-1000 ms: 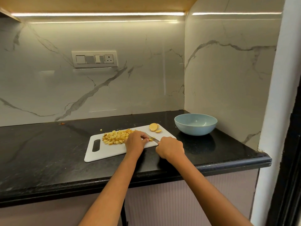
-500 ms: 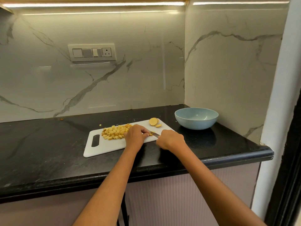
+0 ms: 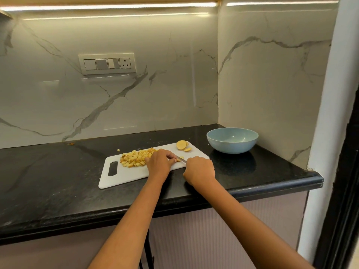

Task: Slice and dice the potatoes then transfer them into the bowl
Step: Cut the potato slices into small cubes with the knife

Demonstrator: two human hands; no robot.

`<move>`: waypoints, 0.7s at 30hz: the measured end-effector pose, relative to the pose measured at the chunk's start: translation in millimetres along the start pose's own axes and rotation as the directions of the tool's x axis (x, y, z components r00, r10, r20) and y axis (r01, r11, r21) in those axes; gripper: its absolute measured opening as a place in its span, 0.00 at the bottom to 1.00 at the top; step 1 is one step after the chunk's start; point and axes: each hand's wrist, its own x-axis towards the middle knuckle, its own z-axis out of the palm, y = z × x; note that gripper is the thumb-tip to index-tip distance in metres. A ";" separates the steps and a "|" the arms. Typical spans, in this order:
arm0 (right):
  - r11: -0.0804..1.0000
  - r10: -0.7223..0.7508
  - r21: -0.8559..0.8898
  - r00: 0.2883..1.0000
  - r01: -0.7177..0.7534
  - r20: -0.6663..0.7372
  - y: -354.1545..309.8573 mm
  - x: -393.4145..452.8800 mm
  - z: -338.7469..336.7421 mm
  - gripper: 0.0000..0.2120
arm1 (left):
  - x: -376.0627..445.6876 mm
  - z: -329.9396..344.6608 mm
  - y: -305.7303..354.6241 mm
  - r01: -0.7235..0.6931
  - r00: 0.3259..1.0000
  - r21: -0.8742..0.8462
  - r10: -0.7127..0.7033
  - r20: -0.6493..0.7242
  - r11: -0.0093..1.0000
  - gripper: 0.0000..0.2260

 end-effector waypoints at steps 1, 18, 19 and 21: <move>1.000 0.012 0.028 1.000 -0.012 0.003 2.3 2.0 -0.9 0.12 | -0.1 0.4 -0.2 -0.002 1.000 -0.006 0.002 -0.003 1.000 0.04; 0.955 0.157 0.266 0.985 -0.133 -0.071 19.9 21.3 2.3 0.13 | 22.1 7.0 1.0 -0.292 0.941 0.204 0.243 0.234 0.934 0.15; 0.957 0.153 0.261 0.986 -0.130 -0.070 19.9 21.2 2.5 0.13 | 21.2 6.8 0.4 -0.295 0.943 0.206 0.249 0.222 0.933 0.14; 0.968 0.125 0.226 0.990 -0.107 -0.065 19.6 18.8 1.4 0.14 | 19.3 7.3 -0.3 -0.291 0.946 0.198 0.251 0.203 0.936 0.12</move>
